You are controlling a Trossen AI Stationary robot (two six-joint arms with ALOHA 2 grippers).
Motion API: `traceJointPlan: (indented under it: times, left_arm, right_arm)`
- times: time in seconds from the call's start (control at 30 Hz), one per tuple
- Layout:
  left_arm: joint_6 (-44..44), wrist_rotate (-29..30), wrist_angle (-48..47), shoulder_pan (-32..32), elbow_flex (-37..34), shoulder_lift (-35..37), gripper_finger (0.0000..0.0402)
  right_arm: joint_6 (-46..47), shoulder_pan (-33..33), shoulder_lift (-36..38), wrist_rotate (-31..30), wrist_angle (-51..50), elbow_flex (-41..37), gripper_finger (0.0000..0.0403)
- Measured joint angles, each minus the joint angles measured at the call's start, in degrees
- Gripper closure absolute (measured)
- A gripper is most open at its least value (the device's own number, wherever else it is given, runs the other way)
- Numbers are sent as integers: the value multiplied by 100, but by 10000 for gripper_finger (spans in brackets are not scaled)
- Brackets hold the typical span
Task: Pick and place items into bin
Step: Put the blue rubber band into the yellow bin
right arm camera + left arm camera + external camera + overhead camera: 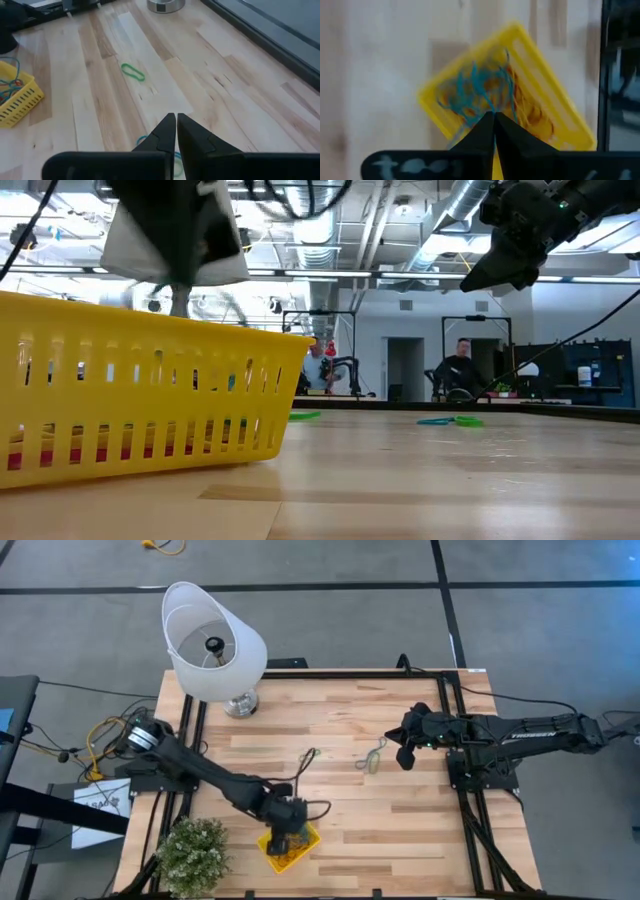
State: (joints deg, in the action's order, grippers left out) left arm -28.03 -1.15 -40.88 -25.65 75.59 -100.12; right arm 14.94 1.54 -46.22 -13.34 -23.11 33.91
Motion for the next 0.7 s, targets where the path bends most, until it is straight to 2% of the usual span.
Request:
traceJointPlan:
  times: [0.13, 0.33, 0.43, 0.5, 0.7]
  left_arm:
    - [156, -435, 9, -11, -4, -309, 401]
    - [192, -374, -9, 74, -4, -517, 397]
    - [258, -356, 29, 119, 1, -511, 381]
    - [366, -351, 96, 118, 1, -511, 366]
    - [485, -201, 248, 134, 1, -509, 317]
  right_arm:
    - [51, 0, 0, 1, -5, 0, 391]
    - [156, 0, 0, 2, -14, 0, 391]
    - [275, 0, -94, 4, -49, 9, 391]
    - [25, 0, -202, 22, -268, 9, 390]
    - [-447, 0, -960, 68, -429, 9, 369]
